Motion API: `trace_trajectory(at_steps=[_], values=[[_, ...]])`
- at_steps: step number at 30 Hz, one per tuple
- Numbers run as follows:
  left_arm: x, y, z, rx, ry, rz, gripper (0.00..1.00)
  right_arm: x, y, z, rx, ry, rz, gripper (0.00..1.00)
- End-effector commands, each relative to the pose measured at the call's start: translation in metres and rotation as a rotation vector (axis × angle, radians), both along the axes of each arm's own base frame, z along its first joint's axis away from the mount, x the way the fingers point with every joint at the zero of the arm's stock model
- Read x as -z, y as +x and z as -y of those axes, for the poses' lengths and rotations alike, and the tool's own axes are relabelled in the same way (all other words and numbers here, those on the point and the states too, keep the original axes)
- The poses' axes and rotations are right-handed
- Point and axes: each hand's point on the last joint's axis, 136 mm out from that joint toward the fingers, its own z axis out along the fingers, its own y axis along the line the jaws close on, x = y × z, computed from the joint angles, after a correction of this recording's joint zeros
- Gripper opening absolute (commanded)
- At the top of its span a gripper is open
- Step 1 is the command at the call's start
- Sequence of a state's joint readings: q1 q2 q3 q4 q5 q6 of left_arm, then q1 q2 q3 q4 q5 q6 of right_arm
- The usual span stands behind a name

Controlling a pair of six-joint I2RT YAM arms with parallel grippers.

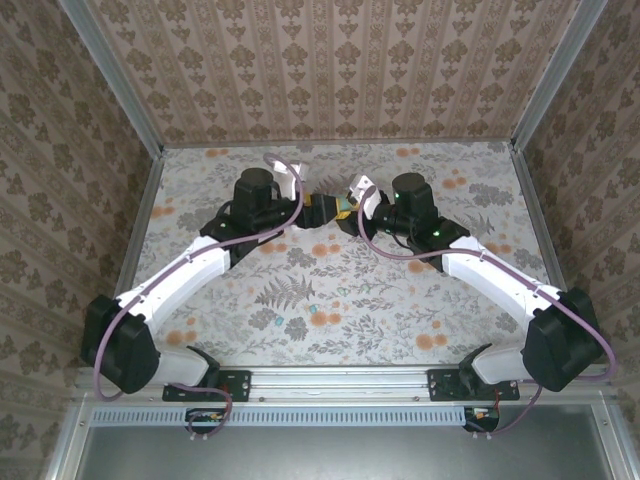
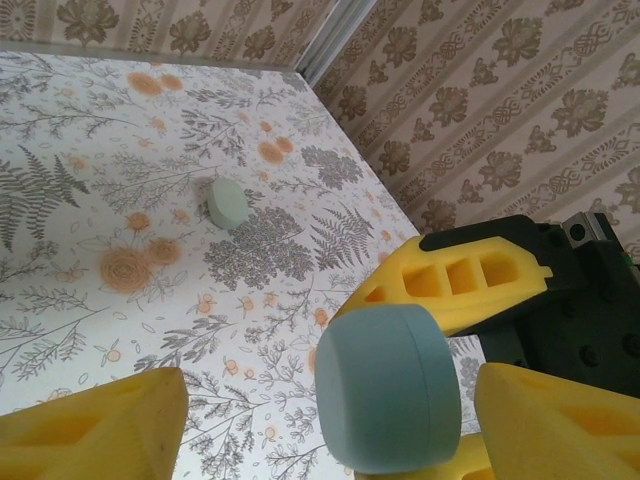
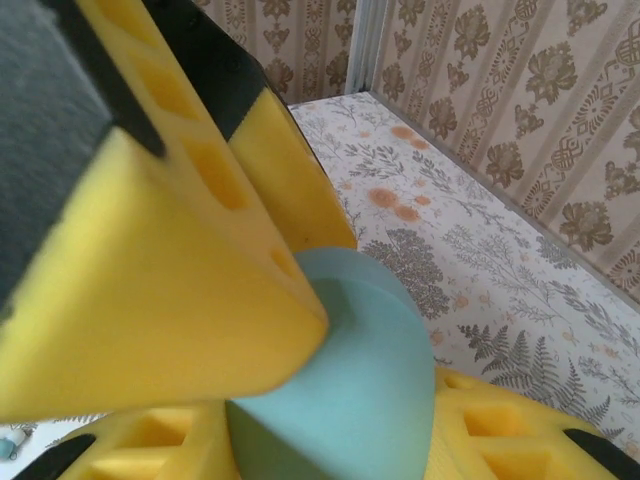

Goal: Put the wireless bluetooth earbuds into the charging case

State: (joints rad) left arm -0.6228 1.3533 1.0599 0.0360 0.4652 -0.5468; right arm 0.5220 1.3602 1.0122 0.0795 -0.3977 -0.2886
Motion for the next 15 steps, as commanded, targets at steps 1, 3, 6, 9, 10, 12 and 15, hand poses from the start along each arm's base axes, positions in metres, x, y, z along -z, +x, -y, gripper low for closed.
trace_trajectory(at_steps=[1,3,6,9,10,12,15], values=[[-0.0213,-0.0023,0.0083,0.032,-0.040,0.029,0.73,-0.0162,-0.0095,-0.0031,-0.039,0.023,0.057,0.40],[-0.0205,-0.0017,0.0091,0.033,-0.039,0.026,0.67,-0.0159,-0.0106,-0.0040,-0.046,0.022,0.059,0.40],[-0.0191,0.0001,0.0097,0.023,-0.040,0.017,0.54,-0.0142,-0.0106,-0.0040,-0.046,0.017,0.058,0.41],[-0.0173,0.0002,0.0104,0.023,-0.036,0.003,0.44,-0.0149,-0.0099,-0.0030,-0.037,0.017,0.064,0.41],[-0.0159,-0.0004,0.0105,0.026,-0.033,-0.005,0.43,-0.0160,-0.0101,-0.0029,-0.037,0.018,0.067,0.41],[-0.0143,-0.0020,0.0115,0.033,-0.032,-0.014,0.43,-0.0165,-0.0099,-0.0028,-0.033,0.018,0.070,0.41],[-0.0133,-0.0031,0.0126,0.041,-0.030,-0.023,0.48,-0.0174,-0.0082,-0.0017,-0.022,0.013,0.079,0.41]])
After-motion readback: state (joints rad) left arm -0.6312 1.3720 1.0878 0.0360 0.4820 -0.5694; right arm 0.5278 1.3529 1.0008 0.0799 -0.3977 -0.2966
